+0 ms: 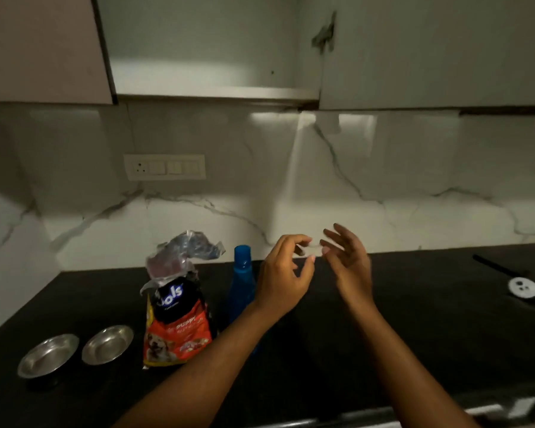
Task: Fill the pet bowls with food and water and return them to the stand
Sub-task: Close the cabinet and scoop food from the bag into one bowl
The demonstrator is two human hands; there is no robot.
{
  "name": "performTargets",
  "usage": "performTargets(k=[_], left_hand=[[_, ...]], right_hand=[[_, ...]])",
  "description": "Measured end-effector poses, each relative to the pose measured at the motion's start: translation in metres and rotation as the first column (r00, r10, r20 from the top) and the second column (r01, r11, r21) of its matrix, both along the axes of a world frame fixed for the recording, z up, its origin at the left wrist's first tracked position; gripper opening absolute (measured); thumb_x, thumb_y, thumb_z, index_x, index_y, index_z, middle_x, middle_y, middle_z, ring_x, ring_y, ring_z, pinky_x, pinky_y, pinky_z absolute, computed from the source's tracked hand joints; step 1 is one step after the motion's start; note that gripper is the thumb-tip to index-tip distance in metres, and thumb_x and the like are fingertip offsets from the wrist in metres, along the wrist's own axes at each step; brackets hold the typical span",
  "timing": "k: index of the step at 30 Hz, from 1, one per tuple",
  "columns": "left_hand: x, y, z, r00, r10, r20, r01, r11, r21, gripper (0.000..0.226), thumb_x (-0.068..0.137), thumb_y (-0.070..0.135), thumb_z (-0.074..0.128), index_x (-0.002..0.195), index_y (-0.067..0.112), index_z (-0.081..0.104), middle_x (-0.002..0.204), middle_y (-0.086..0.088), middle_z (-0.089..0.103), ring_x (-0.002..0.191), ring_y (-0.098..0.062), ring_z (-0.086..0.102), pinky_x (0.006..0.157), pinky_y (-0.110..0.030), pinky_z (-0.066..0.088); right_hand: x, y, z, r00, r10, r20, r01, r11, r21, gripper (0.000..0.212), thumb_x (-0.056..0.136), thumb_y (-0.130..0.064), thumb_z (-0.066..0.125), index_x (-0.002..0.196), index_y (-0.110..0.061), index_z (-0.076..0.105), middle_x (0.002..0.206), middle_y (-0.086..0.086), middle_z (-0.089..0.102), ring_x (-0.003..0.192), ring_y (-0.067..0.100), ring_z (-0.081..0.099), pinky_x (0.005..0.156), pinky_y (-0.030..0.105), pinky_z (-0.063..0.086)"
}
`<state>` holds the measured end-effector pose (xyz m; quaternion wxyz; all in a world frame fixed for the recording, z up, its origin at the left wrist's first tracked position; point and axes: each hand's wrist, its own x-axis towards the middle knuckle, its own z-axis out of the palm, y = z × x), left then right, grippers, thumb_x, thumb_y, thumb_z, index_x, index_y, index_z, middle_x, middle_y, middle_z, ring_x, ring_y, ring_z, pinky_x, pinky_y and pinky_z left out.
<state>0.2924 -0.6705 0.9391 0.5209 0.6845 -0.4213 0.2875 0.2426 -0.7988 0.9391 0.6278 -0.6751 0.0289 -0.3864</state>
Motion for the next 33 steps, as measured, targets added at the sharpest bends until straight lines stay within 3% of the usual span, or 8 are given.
performTargets(k=[2, 5, 10, 14, 20, 26, 30, 33], left_hand=[[-0.015, -0.016, 0.035, 0.991, -0.038, 0.127, 0.041, 0.999, -0.017, 0.026, 0.088, 0.015, 0.064, 0.113, 0.010, 0.059, 0.108, -0.002, 0.063, 0.091, -0.010, 0.062, 0.068, -0.015, 0.053], [-0.039, -0.038, 0.087, 0.952, -0.066, 0.300, 0.086, 0.995, -0.052, 0.025, 0.088, 0.016, 0.065, 0.111, 0.007, 0.062, 0.107, -0.007, 0.065, 0.093, -0.015, 0.063, 0.070, -0.023, 0.054], [-0.075, -0.066, 0.165, 0.850, -0.068, 0.522, 0.139, 0.985, -0.098, 0.032, 0.085, 0.019, 0.070, 0.110, 0.000, 0.064, 0.109, -0.014, 0.065, 0.099, -0.022, 0.063, 0.077, -0.029, 0.055], [-0.093, -0.072, 0.204, 0.812, -0.028, 0.583, 0.157, 0.973, -0.172, 0.046, 0.079, 0.027, 0.076, 0.112, -0.002, 0.063, 0.109, -0.018, 0.064, 0.097, -0.024, 0.062, 0.077, -0.030, 0.056], [-0.102, -0.064, 0.220, 0.696, 0.060, 0.715, 0.081, 0.984, -0.161, 0.056, 0.078, 0.037, 0.073, 0.121, 0.011, 0.047, 0.116, -0.019, 0.064, 0.105, -0.027, 0.062, 0.080, -0.030, 0.058], [-0.104, -0.040, 0.225, 0.666, 0.068, 0.743, 0.078, 0.984, -0.160, 0.067, 0.077, 0.030, 0.078, 0.129, 0.012, 0.040, 0.123, -0.023, 0.060, 0.111, -0.030, 0.060, 0.084, -0.032, 0.059], [-0.101, -0.015, 0.224, 0.692, 0.086, 0.716, 0.080, 0.978, -0.195, 0.063, 0.080, 0.029, 0.073, 0.129, 0.008, 0.039, 0.124, -0.026, 0.058, 0.109, -0.027, 0.060, 0.083, -0.027, 0.058], [-0.095, 0.008, 0.220, 0.712, 0.108, 0.694, 0.063, 0.974, -0.216, 0.064, 0.080, 0.023, 0.075, 0.130, 0.004, 0.039, 0.126, -0.026, 0.055, 0.114, -0.029, 0.059, 0.086, -0.029, 0.057]], right_hand=[[-0.018, -0.012, 0.037, 0.993, -0.025, 0.112, 0.021, 0.999, 0.037, 0.046, 0.089, -0.014, 0.066, 0.133, -0.013, 0.051, 0.128, 0.004, 0.061, 0.115, 0.016, 0.063, 0.099, 0.039, 0.053], [-0.048, -0.023, 0.088, 0.968, -0.093, 0.233, 0.088, 0.996, 0.034, 0.058, 0.083, -0.035, 0.072, 0.131, -0.012, 0.050, 0.126, 0.006, 0.062, 0.114, 0.021, 0.063, 0.095, 0.038, 0.054], [-0.082, -0.031, 0.146, 0.877, -0.164, 0.452, 0.202, 0.979, -0.037, 0.041, 0.095, -0.013, 0.059, 0.132, -0.023, 0.045, 0.130, -0.002, 0.057, 0.119, 0.012, 0.060, 0.096, 0.028, 0.053], [-0.093, -0.019, 0.171, 0.821, -0.192, 0.538, 0.230, 0.973, -0.005, 0.024, 0.096, -0.011, 0.053, 0.107, -0.032, 0.053, 0.107, -0.011, 0.060, 0.099, -0.006, 0.064, 0.083, 0.015, 0.054], [-0.092, -0.012, 0.175, 0.792, -0.282, 0.542, 0.274, 0.957, 0.098, 0.030, 0.099, 0.003, 0.043, 0.077, -0.013, 0.053, 0.073, 0.002, 0.054, 0.062, -0.008, 0.059, 0.061, 0.006, 0.048], [-0.079, 0.006, 0.172, 0.767, -0.278, 0.578, 0.326, 0.945, 0.022, 0.015, 0.096, -0.002, 0.053, 0.082, -0.006, 0.058, 0.080, 0.013, 0.059, 0.069, 0.000, 0.060, 0.060, 0.009, 0.050], [-0.072, 0.025, 0.173, 0.749, -0.233, 0.621, 0.378, 0.919, -0.110, 0.015, 0.093, 0.010, 0.054, 0.089, -0.003, 0.059, 0.082, -0.002, 0.052, 0.072, -0.009, 0.056, 0.060, 0.003, 0.043], [-0.058, 0.034, 0.172, 0.758, -0.185, 0.626, 0.392, 0.896, -0.210, 0.011, 0.095, 0.002, 0.054, 0.093, 0.009, 0.063, 0.091, -0.003, 0.053, 0.085, 0.001, 0.055, 0.070, 0.013, 0.048]])
